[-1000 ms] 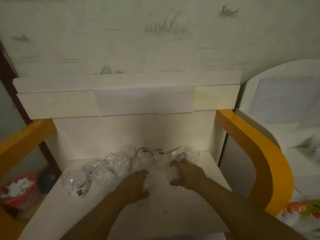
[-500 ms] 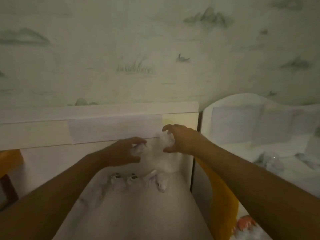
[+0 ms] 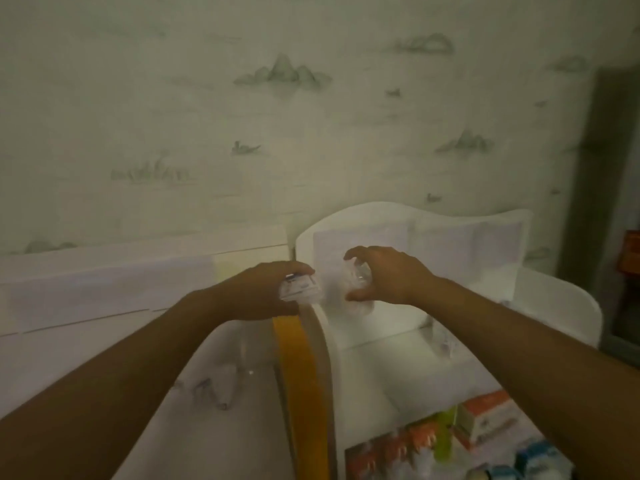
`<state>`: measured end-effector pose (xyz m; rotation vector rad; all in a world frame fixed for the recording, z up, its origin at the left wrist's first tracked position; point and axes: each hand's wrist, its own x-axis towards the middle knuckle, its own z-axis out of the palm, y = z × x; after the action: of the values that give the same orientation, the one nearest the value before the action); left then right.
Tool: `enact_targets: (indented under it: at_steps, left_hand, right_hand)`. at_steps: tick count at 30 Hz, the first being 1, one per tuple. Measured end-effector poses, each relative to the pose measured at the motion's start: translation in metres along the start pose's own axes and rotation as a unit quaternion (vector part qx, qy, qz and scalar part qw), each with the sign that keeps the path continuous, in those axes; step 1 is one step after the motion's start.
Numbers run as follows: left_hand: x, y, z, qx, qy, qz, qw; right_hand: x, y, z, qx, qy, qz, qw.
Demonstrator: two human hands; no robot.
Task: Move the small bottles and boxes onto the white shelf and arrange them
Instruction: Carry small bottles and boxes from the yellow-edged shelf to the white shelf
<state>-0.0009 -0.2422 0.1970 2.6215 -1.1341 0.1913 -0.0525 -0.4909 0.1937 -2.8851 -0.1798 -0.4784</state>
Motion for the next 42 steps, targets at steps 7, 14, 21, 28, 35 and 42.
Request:
enact_targets:
  at_steps: [7, 14, 21, 28, 35, 42]
  left_hand:
    - [0.060, 0.083, 0.085, 0.001, -0.059, 0.036, 0.998]
    - [0.103, 0.090, 0.122, 0.033, -0.118, 0.007, 0.992]
    - [0.150, 0.054, 0.134, 0.020, -0.087, 0.001, 0.996]
    - [0.164, 0.027, 0.158, 0.010, -0.111, -0.030, 0.993]
    - [0.165, 0.029, 0.168, 0.045, -0.118, -0.078, 0.989]
    - [0.153, 0.055, 0.171, 0.072, -0.066, -0.187, 0.978]
  right_hand:
    - [-0.054, 0.116, 0.035, 0.079, -0.063, 0.060, 0.993]
    - [-0.053, 0.195, 0.079, 0.106, -0.113, 0.094, 0.983]
    - [0.007, 0.208, 0.149, 0.086, -0.171, 0.064, 0.980]
    - [0.066, 0.192, 0.216, 0.065, -0.216, 0.025, 0.974]
    - [0.099, 0.187, 0.242, 0.095, -0.252, -0.005, 0.963]
    - [0.109, 0.194, 0.260, 0.097, -0.242, -0.073, 0.963]
